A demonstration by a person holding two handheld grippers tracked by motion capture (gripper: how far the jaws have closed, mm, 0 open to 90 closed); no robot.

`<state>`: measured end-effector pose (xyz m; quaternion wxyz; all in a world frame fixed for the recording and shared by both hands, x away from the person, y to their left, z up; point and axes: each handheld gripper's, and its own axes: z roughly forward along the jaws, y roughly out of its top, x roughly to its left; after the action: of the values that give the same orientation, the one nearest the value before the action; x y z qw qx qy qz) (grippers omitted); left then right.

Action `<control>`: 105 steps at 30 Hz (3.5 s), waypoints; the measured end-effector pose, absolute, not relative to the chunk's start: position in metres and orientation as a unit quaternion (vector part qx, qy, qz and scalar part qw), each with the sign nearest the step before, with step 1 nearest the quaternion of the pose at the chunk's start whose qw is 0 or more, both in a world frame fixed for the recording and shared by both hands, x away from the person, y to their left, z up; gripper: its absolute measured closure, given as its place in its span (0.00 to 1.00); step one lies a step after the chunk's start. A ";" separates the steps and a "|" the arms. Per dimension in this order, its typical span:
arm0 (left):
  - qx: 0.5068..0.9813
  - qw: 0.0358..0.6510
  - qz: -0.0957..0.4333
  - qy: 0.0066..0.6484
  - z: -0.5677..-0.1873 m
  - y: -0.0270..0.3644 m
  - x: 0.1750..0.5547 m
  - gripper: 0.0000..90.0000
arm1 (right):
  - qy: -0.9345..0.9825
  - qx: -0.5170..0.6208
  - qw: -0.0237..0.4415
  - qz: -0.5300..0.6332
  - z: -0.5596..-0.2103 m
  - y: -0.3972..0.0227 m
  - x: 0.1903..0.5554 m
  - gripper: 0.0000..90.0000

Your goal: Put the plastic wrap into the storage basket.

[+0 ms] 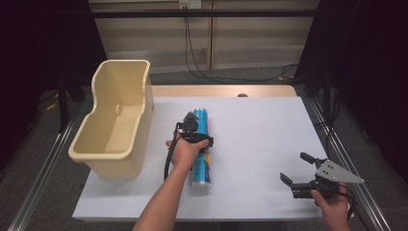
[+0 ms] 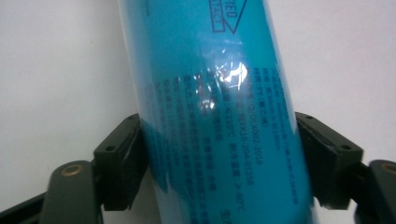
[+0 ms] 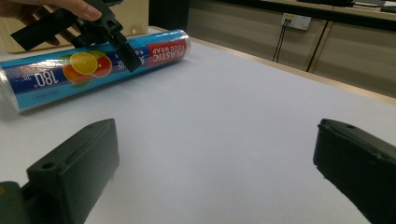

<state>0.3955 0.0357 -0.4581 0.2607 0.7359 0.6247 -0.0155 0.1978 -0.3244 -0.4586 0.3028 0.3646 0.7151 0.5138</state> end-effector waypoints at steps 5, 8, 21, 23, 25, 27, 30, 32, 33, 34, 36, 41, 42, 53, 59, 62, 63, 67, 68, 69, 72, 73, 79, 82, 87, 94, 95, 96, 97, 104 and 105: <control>0.734 0.252 -0.019 0.630 -0.457 0.035 0.397 0.32 | 0.717 0.363 0.303 0.512 -0.458 -0.324 0.198 0.00; 0.733 0.240 -0.020 0.636 -0.455 0.033 0.398 0.33 | 0.718 0.363 0.303 0.512 -0.458 -0.324 0.198 0.00; 0.769 0.170 -0.008 0.616 -0.436 0.031 0.403 0.35 | 0.715 0.364 0.303 0.514 -0.459 -0.324 0.198 0.00; 0.771 0.166 -0.011 0.615 -0.431 0.032 0.403 0.35 | 0.716 0.362 0.306 0.512 -0.458 -0.324 0.198 0.00; 0.771 0.165 -0.012 0.615 -0.425 0.034 0.404 0.35 | 0.716 0.363 0.305 0.513 -0.459 -0.324 0.199 0.00; 0.773 0.167 -0.007 0.612 -0.420 0.035 0.404 0.35 | 0.716 0.363 0.305 0.513 -0.458 -0.324 0.199 0.00; 0.767 0.179 0.000 0.616 -0.419 0.039 0.403 0.35 | 0.716 0.362 0.305 0.513 -0.458 -0.324 0.199 0.00; 0.760 0.189 0.004 0.622 -0.425 0.041 0.403 0.35 | 0.716 0.362 0.306 0.513 -0.458 -0.324 0.199 0.00; 0.758 0.190 0.003 0.624 -0.429 0.041 0.402 0.35 | 0.716 0.362 0.305 0.513 -0.458 -0.324 0.199 0.00; 0.757 0.190 0.004 0.625 -0.434 0.041 0.402 0.35 | 0.716 0.362 0.305 0.513 -0.458 -0.324 0.198 0.00; 0.759 0.185 0.001 0.624 -0.439 0.042 0.401 0.35 | 0.716 0.362 0.306 0.514 -0.458 -0.324 0.198 0.00; 0.767 0.176 -0.003 0.617 -0.446 0.042 0.399 0.34 | 0.715 0.364 0.305 0.513 -0.458 -0.325 0.199 0.00; 0.765 0.182 -0.005 0.618 -0.446 0.044 0.399 0.34 | 0.715 0.365 0.305 0.513 -0.458 -0.325 0.199 0.00; 0.779 0.171 0.009 0.603 -0.449 0.041 0.377 0.25 | 0.719 0.358 0.303 0.513 -0.458 -0.319 0.198 0.00; 0.768 0.171 0.009 0.617 -0.452 0.043 0.375 0.35 | 0.722 0.352 0.306 0.510 -0.457 -0.316 0.197 0.00; 0.773 0.153 0.008 0.616 -0.450 0.041 0.376 0.35 | 0.720 0.355 0.305 0.512 -0.457 -0.317 0.197 0.00; 0.774 0.148 0.009 0.615 -0.448 0.041 0.378 0.35 | 0.718 0.357 0.304 0.514 -0.457 -0.319 0.198 0.00; 0.770 0.160 -0.008 0.618 -0.434 0.047 0.382 0.35 | 0.719 0.358 0.302 0.513 -0.458 -0.320 0.199 0.00; 0.772 0.158 -0.004 0.616 -0.429 0.048 0.383 0.35 | 0.719 0.358 0.301 0.513 -0.458 -0.320 0.199 0.00; 0.772 0.158 -0.004 0.616 -0.429 0.048 0.383 0.36 | 0.719 0.358 0.302 0.513 -0.457 -0.320 0.199 0.00; 0.774 0.134 -0.018 0.619 -0.412 0.053 0.389 0.36 | 0.718 0.358 0.303 0.514 -0.456 -0.320 0.198 0.00; 0.774 0.134 -0.018 0.619 -0.412 0.053 0.389 0.36 | 0.718 0.358 0.305 0.514 -0.456 -0.320 0.198 0.00; 0.772 0.136 -0.017 0.621 -0.397 0.060 0.392 0.36 | 0.718 0.355 0.306 0.514 -0.456 -0.320 0.198 0.00; 0.770 0.139 -0.013 0.623 -0.391 0.062 0.393 0.36 | 0.719 0.355 0.303 0.515 -0.457 -0.319 0.198 0.00; 0.769 0.143 -0.004 0.623 -0.376 0.068 0.395 0.36 | 0.719 0.355 0.304 0.514 -0.457 -0.319 0.199 0.00; 0.769 0.143 0.014 0.623 -0.356 0.075 0.395 0.36 | 0.719 0.355 0.306 0.514 -0.456 -0.319 0.198 0.00; 0.769 0.143 0.014 0.623 -0.356 0.075 0.395 0.36 | 0.719 0.355 0.307 0.513 -0.456 -0.319 0.198 0.00; 0.769 0.141 0.014 0.624 -0.350 0.077 0.396 0.36 | 0.718 0.355 0.306 0.514 -0.456 -0.319 0.198 0.00; 0.768 0.142 0.016 0.624 -0.347 0.077 0.396 0.36 | 0.718 0.355 0.305 0.514 -0.456 -0.319 0.198 0.00; 0.767 0.142 0.032 0.625 -0.326 0.080 0.398 0.36 | 0.718 0.354 0.306 0.515 -0.456 -0.319 0.198 0.00; 0.767 0.142 0.032 0.625 -0.326 0.080 0.398 0.36 | 0.718 0.354 0.306 0.515 -0.456 -0.319 0.198 0.00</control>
<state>0.3977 0.0798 -0.3264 0.1417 0.7671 0.6249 0.0322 0.1983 -0.3186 -0.4558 0.3060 0.3541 0.7181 0.5150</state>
